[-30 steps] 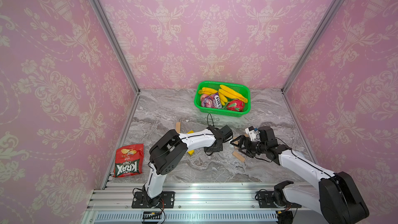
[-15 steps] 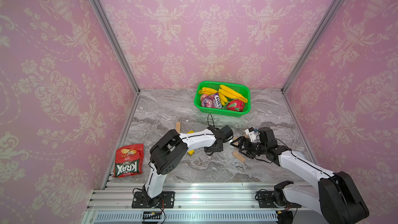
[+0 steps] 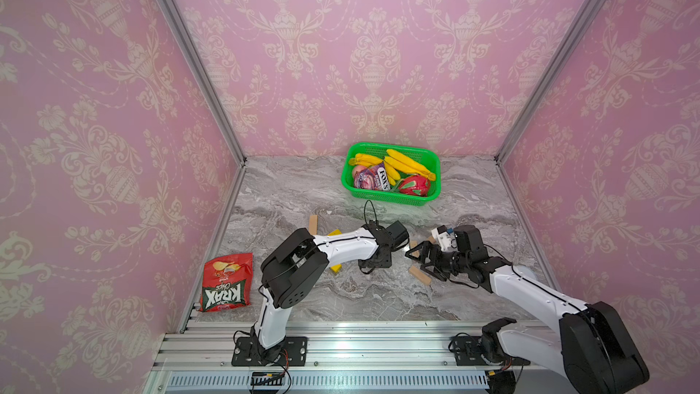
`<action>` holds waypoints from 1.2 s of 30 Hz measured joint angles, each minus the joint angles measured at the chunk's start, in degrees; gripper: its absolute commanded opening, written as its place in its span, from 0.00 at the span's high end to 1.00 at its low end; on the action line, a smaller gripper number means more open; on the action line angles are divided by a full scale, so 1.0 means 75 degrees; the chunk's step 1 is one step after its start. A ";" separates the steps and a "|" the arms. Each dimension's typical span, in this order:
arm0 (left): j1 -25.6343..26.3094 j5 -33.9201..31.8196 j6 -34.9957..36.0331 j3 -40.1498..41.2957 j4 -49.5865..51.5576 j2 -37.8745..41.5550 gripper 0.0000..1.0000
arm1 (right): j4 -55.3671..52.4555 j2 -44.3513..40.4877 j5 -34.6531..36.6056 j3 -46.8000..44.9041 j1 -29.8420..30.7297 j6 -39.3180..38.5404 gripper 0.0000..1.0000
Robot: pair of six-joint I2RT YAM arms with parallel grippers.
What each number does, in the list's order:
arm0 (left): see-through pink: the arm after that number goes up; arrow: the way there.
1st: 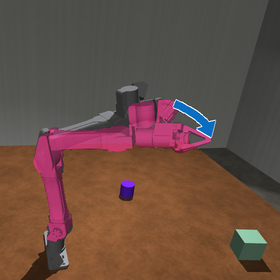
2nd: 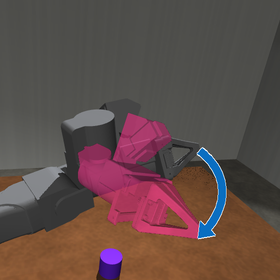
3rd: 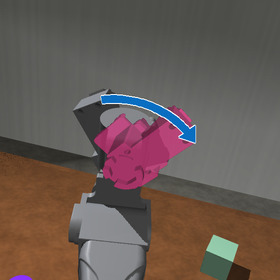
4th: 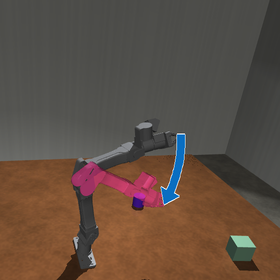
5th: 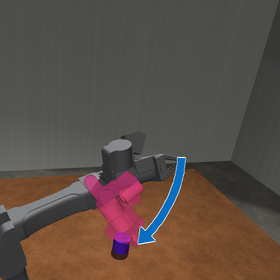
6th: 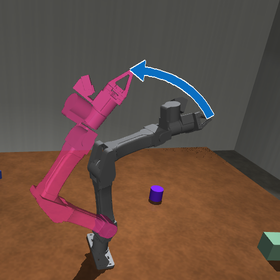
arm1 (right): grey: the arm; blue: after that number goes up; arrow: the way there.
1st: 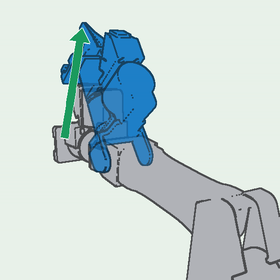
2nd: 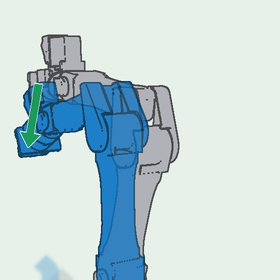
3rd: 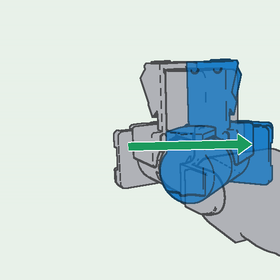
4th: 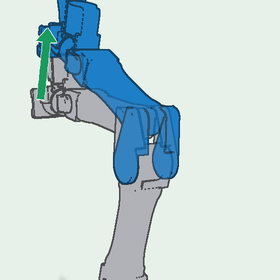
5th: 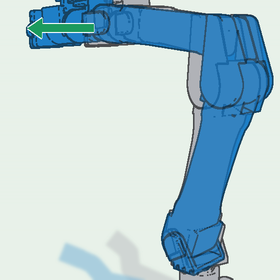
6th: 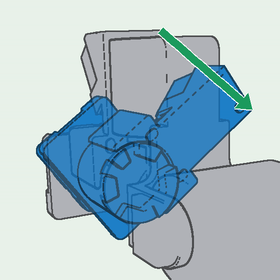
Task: Assemble the letter k with building blocks
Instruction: Assemble the building block at the center of the board.
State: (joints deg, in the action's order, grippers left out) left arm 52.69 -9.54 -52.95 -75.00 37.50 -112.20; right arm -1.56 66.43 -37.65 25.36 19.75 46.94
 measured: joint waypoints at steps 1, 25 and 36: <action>0.0000 0.0006 0.0061 0.0119 -0.0085 0.0082 0.44 | -0.0052 -0.0015 0.0017 0.0000 0.0000 -0.0003 0.00; -0.0822 0.2264 0.2142 0.1090 -0.0863 0.2410 0.09 | -0.3704 -0.1652 0.1830 0.0597 0.0251 -0.2375 0.00; -0.2037 0.4252 0.3203 0.1795 -0.0886 0.3520 0.03 | -0.4068 -0.0385 0.3456 0.1064 0.1323 -0.2643 0.10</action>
State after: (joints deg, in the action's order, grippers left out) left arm 37.41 22.35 -28.93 -61.54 30.85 -85.80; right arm -32.08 63.55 -11.73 33.34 29.67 27.11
